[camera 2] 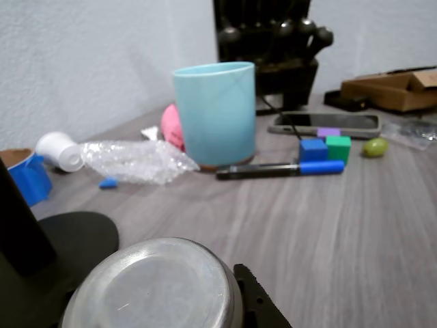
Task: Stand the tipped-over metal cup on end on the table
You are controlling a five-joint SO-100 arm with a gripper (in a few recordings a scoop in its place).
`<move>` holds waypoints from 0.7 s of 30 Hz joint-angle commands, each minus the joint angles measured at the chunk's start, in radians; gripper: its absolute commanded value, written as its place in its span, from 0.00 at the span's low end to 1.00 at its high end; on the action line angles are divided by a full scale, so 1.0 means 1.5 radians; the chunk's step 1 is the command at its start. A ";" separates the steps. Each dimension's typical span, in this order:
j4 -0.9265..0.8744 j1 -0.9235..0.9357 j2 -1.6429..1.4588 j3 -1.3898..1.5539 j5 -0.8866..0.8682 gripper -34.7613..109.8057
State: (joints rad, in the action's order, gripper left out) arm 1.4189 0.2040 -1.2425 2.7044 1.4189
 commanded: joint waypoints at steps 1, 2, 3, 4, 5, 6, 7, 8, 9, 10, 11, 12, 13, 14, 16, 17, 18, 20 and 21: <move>0.058 0.003 0.045 -0.040 -0.003 0.40; 0.076 0.003 0.064 -0.045 -0.003 0.41; 0.092 0.002 0.084 -0.048 -0.003 0.41; 0.105 0.001 0.098 -0.051 -0.002 0.41; 0.116 -0.001 0.111 -0.055 -0.002 0.41; 0.124 -0.003 0.123 -0.059 -0.002 0.41; 0.128 -0.003 0.132 -0.065 -0.002 0.41; 0.132 -0.004 0.139 -0.072 -0.002 0.41; 0.134 -0.004 0.144 -0.076 -0.002 0.41; 0.134 -0.004 0.145 -0.080 -0.003 0.42; 0.134 -0.003 0.145 -0.083 -0.006 0.44; 0.133 0.000 0.147 -0.088 -0.006 0.47; 0.135 0.002 0.149 -0.091 -0.006 0.49; 0.136 0.003 0.149 -0.092 -0.006 0.51; 0.146 0.006 0.149 -0.092 -0.007 0.53; 0.148 0.006 0.146 -0.091 -0.007 0.53; 0.148 0.008 0.139 -0.088 -0.008 0.53; 0.148 0.010 0.112 -0.078 -0.026 0.54; 0.142 0.010 0.089 -0.072 -0.039 0.54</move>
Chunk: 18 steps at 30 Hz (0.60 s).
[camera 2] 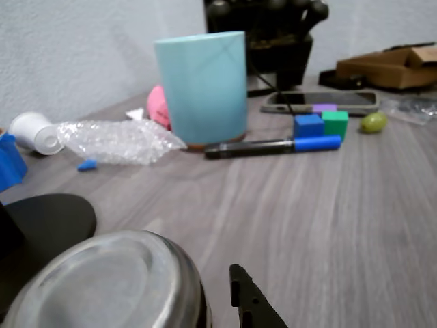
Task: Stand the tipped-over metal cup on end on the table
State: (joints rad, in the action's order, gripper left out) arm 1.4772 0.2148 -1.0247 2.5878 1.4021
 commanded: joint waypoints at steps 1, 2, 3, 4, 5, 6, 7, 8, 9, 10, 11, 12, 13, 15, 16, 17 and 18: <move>0.091 0.003 -0.090 0.015 -0.043 0.54; 0.066 0.003 -0.137 0.030 -0.067 0.54; 0.022 0.003 -0.205 0.049 -0.098 0.54; -0.040 0.001 -0.291 0.074 -0.139 0.54; -0.139 0.000 -0.400 0.100 -0.185 0.54; -0.291 -0.001 -0.537 0.119 -0.239 0.54; -0.501 -0.001 -0.697 0.118 -0.310 0.54; -0.766 0.000 -0.847 0.080 -0.409 0.53; -0.997 -0.004 -0.942 0.014 -0.520 0.53; -1.141 -0.011 -0.988 -0.040 -0.590 0.51; -1.237 -0.019 -1.014 -0.075 -0.639 0.49; -1.301 -0.028 -1.039 -0.090 -0.681 0.46; -1.342 -0.037 -1.063 -0.089 -0.715 0.38; -1.411 -0.056 -1.099 -0.074 -0.787 0.25; -1.441 -0.065 -1.109 -0.067 -0.821 0.24; -1.466 -0.076 -1.115 -0.061 -0.851 0.24; -1.487 -0.087 -1.119 -0.054 -0.871 0.24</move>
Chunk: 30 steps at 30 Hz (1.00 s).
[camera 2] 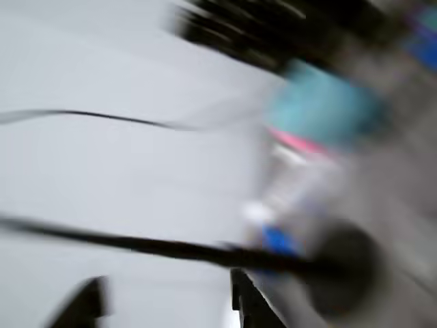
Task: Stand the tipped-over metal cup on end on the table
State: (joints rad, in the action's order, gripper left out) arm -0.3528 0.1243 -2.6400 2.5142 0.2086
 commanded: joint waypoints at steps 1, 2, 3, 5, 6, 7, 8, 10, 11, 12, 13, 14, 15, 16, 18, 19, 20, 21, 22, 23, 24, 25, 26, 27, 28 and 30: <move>-0.279 -0.038 -0.045 0.007 -0.093 0.24; -0.281 -0.049 -0.051 0.027 -0.106 0.24; -0.274 -0.058 -0.057 0.049 -0.123 0.24; -0.264 -0.082 -0.065 0.091 -0.135 0.24; -0.263 -0.094 -0.071 0.106 -0.138 0.24; -0.263 -0.105 -0.076 0.121 -0.141 0.24; -0.268 -0.119 -0.085 0.135 -0.142 0.24; -0.279 -0.140 -0.118 0.169 -0.148 0.24; -0.284 -0.148 -0.143 0.190 -0.150 0.24; -0.287 -0.151 -0.173 0.213 -0.152 0.24; -0.290 -0.152 -0.207 0.234 -0.155 0.24; -0.296 -0.150 -0.242 0.256 -0.155 0.24; -0.305 -0.146 -0.280 0.275 -0.155 0.24; -0.320 -0.143 -0.323 0.295 -0.155 0.24; -0.372 -0.140 -0.424 0.333 -0.155 0.24; -0.389 -0.137 -0.448 0.346 -0.156 0.24; -0.401 -0.137 -0.447 0.347 -0.159 0.24; -0.415 -0.137 -0.448 0.347 -0.159 0.24; -0.426 -0.137 -0.448 0.347 -0.160 0.24; -0.440 -0.136 -0.448 0.347 -0.162 0.24; -0.457 -0.135 -0.448 0.348 -0.163 0.24; -0.477 -0.132 -0.448 0.348 -0.162 0.24; -0.494 -0.129 -0.448 0.348 -0.159 0.24; -0.513 -0.126 -0.448 0.348 -0.159 0.24; -0.540 -0.124 -0.448 0.348 -0.159 0.24; -0.567 -0.116 -0.448 0.348 -0.157 0.24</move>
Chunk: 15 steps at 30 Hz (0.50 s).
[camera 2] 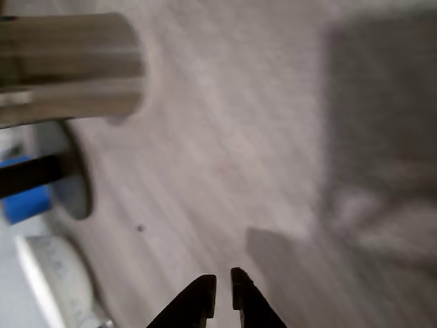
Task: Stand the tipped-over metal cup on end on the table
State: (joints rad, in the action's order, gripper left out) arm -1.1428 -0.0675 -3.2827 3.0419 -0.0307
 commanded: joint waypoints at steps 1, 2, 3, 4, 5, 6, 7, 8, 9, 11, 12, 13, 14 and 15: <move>-0.047 0.025 -0.018 -0.004 0.002 0.24; -0.047 0.033 -0.018 -0.003 0.000 0.24; -0.047 0.034 -0.018 -0.003 0.000 0.24; -0.047 0.034 -0.018 -0.003 0.000 0.24; -0.047 0.036 -0.018 -0.003 -0.001 0.24; -0.047 0.038 -0.018 -0.003 -0.001 0.24; -0.047 0.038 -0.018 -0.003 -0.001 0.24; -0.047 0.037 -0.018 -0.003 -0.001 0.24; -0.047 0.037 -0.018 -0.003 -0.001 0.24; -0.047 0.037 -0.018 -0.003 -0.001 0.24; -0.047 0.037 -0.018 -0.003 -0.001 0.24; -0.047 0.037 -0.018 -0.003 -0.001 0.24; -0.047 0.037 -0.018 -0.003 -0.001 0.24; -0.047 0.037 -0.018 -0.003 -0.001 0.24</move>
State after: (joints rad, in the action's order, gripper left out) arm -1.2088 -0.0215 -3.2827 3.0434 -0.0307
